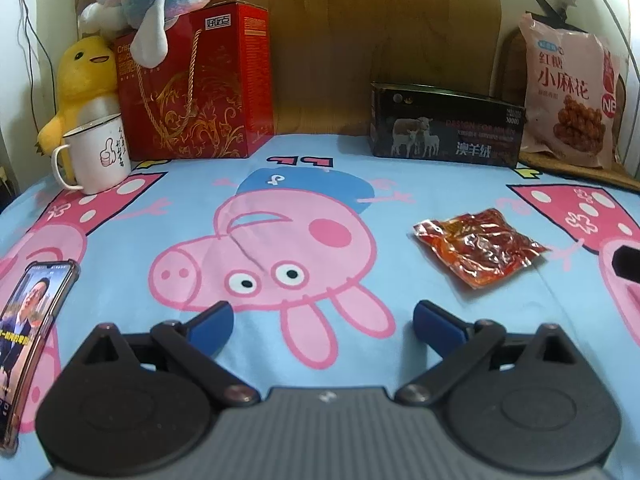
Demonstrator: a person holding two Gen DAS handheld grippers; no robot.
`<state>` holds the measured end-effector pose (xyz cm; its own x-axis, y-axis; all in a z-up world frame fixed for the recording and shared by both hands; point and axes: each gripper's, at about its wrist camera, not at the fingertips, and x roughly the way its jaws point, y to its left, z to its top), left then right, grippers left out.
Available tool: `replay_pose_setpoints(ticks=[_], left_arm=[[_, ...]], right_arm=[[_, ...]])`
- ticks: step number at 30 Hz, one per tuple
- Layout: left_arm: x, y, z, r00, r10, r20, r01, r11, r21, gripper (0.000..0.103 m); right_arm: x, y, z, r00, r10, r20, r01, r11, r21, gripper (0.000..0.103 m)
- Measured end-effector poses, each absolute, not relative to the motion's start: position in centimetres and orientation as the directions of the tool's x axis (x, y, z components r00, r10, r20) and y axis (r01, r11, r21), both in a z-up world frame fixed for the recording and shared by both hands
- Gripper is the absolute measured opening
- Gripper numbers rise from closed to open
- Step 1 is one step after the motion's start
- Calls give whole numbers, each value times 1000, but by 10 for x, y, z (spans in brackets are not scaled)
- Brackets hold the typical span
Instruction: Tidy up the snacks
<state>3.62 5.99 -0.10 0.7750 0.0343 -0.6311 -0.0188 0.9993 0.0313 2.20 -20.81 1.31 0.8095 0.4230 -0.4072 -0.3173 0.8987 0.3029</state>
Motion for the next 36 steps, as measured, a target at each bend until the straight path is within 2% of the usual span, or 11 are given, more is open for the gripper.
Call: replay_pose_setpoints(ticks=[17,36], left_arm=[[36,55,-3,779,64,-624,-33,998,61,102],[31,50,-1,779,106,-618,-61,994,94,103]], right_arm=[[13,-213,16,825,449,-344,-338,879,337,90],[16,-210,15,794,498,-350,-383,855,349,97]])
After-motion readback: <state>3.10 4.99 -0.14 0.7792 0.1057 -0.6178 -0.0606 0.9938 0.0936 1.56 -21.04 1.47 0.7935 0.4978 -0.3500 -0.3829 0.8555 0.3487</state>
